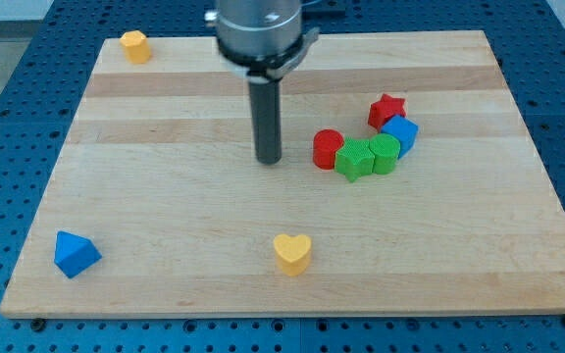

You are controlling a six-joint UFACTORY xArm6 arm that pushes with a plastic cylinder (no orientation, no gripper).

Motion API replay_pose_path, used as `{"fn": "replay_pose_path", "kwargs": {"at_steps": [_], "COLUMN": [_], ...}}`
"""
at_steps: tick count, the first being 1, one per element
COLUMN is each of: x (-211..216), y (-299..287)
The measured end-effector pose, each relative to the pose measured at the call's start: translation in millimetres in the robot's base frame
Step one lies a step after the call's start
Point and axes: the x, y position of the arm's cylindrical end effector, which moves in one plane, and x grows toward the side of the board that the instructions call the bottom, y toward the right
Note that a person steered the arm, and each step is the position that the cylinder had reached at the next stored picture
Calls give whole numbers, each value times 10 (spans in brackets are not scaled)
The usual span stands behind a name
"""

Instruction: Move yellow heart into the red circle

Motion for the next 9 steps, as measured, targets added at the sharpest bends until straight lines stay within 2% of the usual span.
{"fn": "replay_pose_path", "kwargs": {"at_steps": [1, 2, 3, 4, 5, 6, 7, 9], "x": [313, 618, 1111, 1677, 1694, 1475, 1254, 936], "y": [26, -192, -459, -295, 303, 436, 417, -11]}}
